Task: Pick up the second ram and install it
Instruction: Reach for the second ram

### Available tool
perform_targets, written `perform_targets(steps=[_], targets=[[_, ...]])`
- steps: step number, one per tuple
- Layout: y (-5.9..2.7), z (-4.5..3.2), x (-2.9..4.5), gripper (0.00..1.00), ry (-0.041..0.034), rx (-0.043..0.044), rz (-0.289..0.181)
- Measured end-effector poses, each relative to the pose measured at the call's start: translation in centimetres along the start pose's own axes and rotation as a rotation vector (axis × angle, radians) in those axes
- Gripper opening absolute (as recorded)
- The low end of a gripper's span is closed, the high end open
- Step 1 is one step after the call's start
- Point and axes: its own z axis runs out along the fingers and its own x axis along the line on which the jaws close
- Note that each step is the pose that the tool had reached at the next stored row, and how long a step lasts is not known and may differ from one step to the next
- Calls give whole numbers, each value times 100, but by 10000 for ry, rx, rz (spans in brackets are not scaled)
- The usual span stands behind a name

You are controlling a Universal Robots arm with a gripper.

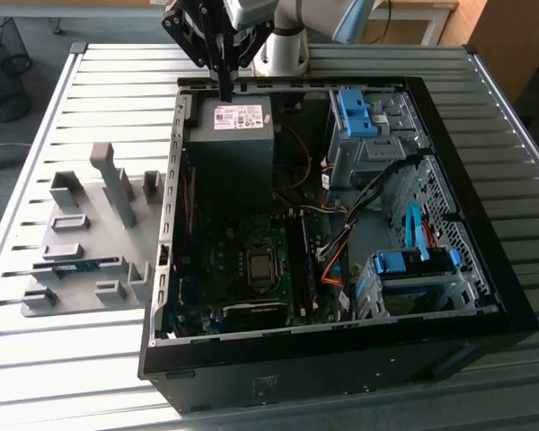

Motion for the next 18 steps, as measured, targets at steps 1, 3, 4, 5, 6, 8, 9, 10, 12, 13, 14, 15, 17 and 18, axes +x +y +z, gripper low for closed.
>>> perform_targets(steps=[1, 3, 4, 5, 6, 8, 9, 10, 12, 13, 14, 15, 17, 18], targets=[[0, 1, 2, 11, 0, -1, 0], [-1, 1, 7, 11, 0, 0, 0], [-1, 1, 9, 11, 0, 0, 0], [-1, 1, 12, 11, 0, 0, 0], [-1, 2, 14, 11, 0, 0, 0], [-1, 2, 18, 11, 0, 0, 0], [-2, 3, 20, 11, 0, 0, 0], [-2, 3, 22, 11, 0, 0, 0], [-2, 4, 27, 11, 0, -1, 0], [-2, 4, 29, 11, 0, 0, 0], [-3, 5, 31, 11, 0, 0, 0], [-3, 5, 34, 11, 0, -1, 0], [-3, 6, 39, 11, 0, 0, 0], [-4, 7, 42, 11, 0, 0, -1]])
